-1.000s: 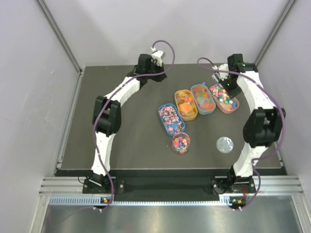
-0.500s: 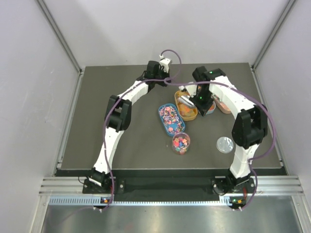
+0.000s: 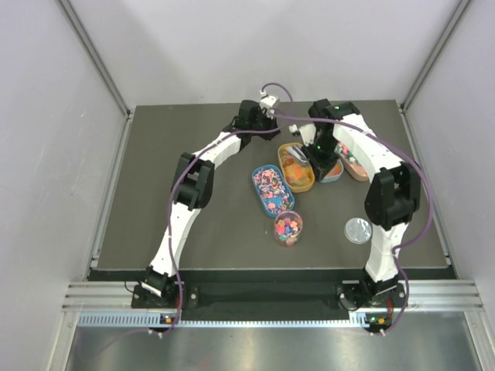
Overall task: Pack the candies
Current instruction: Scoop the fake candies from the storage box.
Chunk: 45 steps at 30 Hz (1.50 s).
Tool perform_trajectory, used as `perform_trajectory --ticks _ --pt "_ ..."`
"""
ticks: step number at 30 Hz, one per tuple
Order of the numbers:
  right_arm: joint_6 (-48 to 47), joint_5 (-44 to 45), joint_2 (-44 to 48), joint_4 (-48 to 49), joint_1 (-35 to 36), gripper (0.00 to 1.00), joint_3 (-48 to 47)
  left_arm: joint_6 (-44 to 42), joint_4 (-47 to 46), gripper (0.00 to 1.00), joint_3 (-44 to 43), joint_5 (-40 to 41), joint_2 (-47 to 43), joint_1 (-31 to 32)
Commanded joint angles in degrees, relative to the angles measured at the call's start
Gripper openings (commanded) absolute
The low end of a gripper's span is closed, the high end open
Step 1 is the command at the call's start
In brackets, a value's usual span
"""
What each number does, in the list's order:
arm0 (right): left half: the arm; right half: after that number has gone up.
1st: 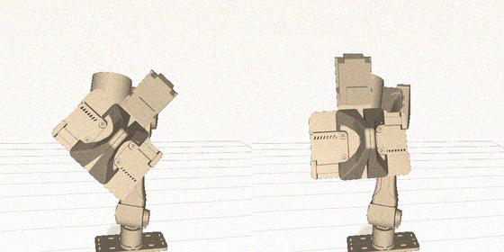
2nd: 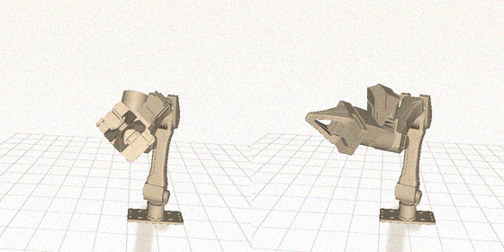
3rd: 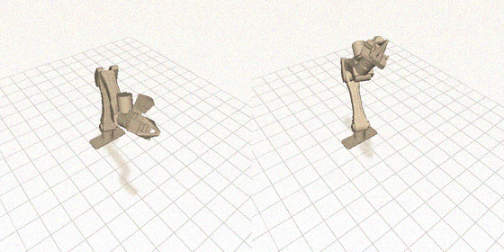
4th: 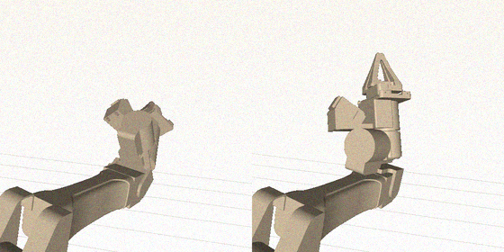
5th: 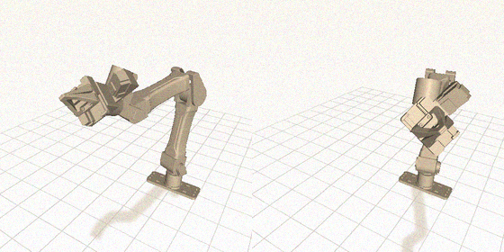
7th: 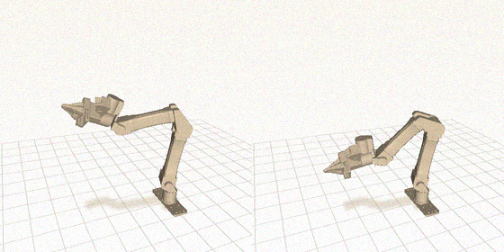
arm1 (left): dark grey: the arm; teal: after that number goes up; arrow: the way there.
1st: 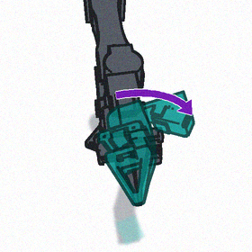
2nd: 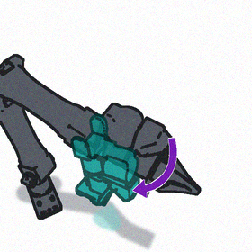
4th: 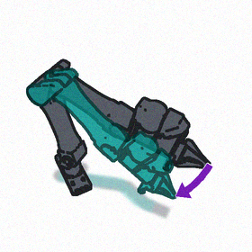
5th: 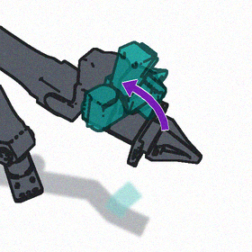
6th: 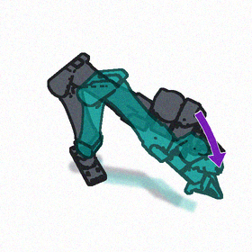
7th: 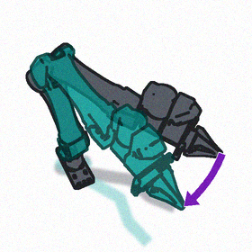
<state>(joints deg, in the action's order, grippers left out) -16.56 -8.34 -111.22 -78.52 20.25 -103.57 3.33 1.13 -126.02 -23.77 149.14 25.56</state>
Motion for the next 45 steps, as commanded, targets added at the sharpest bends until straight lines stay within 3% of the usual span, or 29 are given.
perform_trajectory --ticks 1,7,13,19,23,35,45 --pt "6.7 -5.8 -3.4 -6.0 1.5 0.0 -5.2 0.1 -5.9 0.07 -0.9 -2.5 -0.6 0.8" --pt "10.0 -10.3 -3.1 -4.8 5.3 0.0 -3.0 2.0 -7.5 0.07 -0.2 -3.1 -0.8 0.9" --pt "13.0 -12.0 -0.3 -3.4 4.5 0.0 -1.3 2.8 -9.6 0.08 1.4 -3.4 -1.6 1.0" --pt "16.1 -17.6 4.7 -4.2 4.6 0.0 10.0 3.3 -11.1 0.08 1.1 -4.1 -1.0 1.2" --pt "16.2 -16.5 10.8 -5.4 5.1 0.0 18.5 4.0 -11.9 0.08 3.4 -4.3 -2.2 1.3" --pt "17.8 -14.1 9.9 -5.3 -1.3 0.0 19.5 4.7 -13.5 0.09 5.8 -4.1 -4.1 3.8" --pt "18.5 -11.8 5.6 -5.3 -2.1 0.0 18.9 6.8 -15.8 0.09 10.8 -4.8 -7.3 5.0"
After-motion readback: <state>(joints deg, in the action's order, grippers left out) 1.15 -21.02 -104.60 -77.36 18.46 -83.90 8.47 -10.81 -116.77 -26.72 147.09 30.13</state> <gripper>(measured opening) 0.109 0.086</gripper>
